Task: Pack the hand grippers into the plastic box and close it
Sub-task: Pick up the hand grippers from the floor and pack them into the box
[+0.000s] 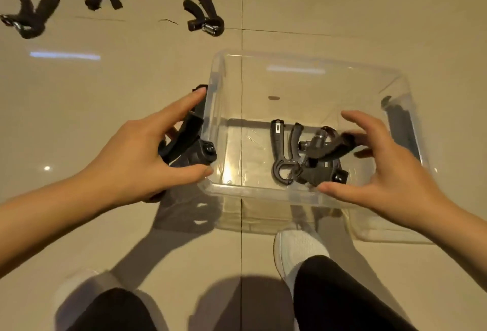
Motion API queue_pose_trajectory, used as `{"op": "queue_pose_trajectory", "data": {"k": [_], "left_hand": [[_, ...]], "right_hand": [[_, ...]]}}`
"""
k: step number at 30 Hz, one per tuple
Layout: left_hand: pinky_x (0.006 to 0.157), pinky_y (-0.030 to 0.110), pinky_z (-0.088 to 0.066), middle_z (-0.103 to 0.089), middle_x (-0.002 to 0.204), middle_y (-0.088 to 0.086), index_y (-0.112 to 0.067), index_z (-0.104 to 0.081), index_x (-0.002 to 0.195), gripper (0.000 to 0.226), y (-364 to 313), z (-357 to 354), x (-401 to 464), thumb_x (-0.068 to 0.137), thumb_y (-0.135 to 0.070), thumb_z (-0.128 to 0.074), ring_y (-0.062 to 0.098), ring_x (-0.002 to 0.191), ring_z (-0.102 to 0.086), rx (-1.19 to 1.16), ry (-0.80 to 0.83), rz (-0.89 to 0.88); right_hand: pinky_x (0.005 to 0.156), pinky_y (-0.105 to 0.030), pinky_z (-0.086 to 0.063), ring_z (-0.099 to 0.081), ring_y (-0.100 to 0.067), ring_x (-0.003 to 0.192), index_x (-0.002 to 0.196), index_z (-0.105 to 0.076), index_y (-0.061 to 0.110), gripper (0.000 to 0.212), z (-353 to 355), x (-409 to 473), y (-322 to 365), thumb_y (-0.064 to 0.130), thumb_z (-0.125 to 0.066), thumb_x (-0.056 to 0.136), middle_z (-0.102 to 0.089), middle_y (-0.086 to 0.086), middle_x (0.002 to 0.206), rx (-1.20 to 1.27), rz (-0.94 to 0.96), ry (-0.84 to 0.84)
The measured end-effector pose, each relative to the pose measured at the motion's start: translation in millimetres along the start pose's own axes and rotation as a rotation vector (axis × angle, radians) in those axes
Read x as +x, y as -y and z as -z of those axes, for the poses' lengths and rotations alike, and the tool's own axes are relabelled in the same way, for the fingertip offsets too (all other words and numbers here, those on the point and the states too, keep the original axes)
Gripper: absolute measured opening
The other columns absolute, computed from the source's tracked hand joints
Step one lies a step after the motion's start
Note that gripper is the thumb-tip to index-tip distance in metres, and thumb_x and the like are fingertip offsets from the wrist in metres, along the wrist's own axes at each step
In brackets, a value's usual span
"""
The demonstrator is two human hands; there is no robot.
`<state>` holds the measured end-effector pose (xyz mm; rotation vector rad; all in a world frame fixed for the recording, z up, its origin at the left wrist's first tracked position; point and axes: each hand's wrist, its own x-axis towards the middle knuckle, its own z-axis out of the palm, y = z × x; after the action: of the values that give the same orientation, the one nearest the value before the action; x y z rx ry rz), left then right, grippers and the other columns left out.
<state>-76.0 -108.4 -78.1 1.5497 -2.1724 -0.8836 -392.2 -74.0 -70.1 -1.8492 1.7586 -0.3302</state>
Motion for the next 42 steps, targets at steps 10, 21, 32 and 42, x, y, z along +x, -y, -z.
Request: {"op": "queue_pose_trajectory", "data": {"k": [10, 21, 32, 42], "left_hand": [[0.086, 0.044, -0.045, -0.06, 0.119, -0.011, -0.046, -0.022, 0.143, 0.094, -16.6, -6.7, 7.1, 0.057, -0.066, -0.055, 0.019, 0.097, -0.058, 0.133, -0.054, -0.076], [0.083, 0.03, -0.019, -0.054, 0.125, -0.018, -0.041, -0.034, 0.138, 0.084, -15.6, -21.5, 14.4, 0.061, -0.072, -0.048, 0.008, 0.106, -0.036, 0.264, -0.015, -0.103], [0.083, 0.03, -0.023, -0.052, 0.124, -0.023, -0.042, -0.037, 0.135, 0.083, -15.1, -23.8, 14.1, 0.061, -0.075, -0.049, 0.008, 0.103, -0.039, 0.258, -0.048, -0.081], [0.084, 0.031, -0.025, -0.053, 0.13, -0.016, -0.04, -0.042, 0.132, 0.08, -12.8, -24.8, 16.0, 0.06, -0.075, -0.05, 0.009, 0.105, -0.041, 0.25, -0.057, -0.071]], "right_hand": [[0.083, -0.025, -0.036, -0.049, -0.006, 0.098, 0.139, -0.024, 0.039, 0.102, -13.5, 13.0, 2.6, 0.046, -0.083, 0.056, -0.046, 0.014, 0.11, 0.064, -0.038, 0.01], [0.084, -0.036, -0.042, -0.052, -0.027, 0.109, 0.143, -0.029, 0.021, 0.098, -35.7, 79.6, 36.1, 0.048, -0.079, 0.064, -0.057, -0.006, 0.123, -0.383, 0.512, 0.085], [0.076, -0.042, -0.046, -0.055, -0.03, 0.098, 0.123, -0.039, 0.012, 0.072, -85.2, 106.1, 6.1, 0.026, -0.076, 0.064, -0.056, -0.012, 0.116, -0.869, 0.94, 0.174], [0.091, -0.044, -0.041, -0.046, -0.031, 0.114, 0.129, -0.037, 0.014, 0.046, -117.4, 120.4, -2.8, 0.018, -0.057, 0.087, -0.052, -0.01, 0.123, -0.963, 1.103, 0.577]]}}
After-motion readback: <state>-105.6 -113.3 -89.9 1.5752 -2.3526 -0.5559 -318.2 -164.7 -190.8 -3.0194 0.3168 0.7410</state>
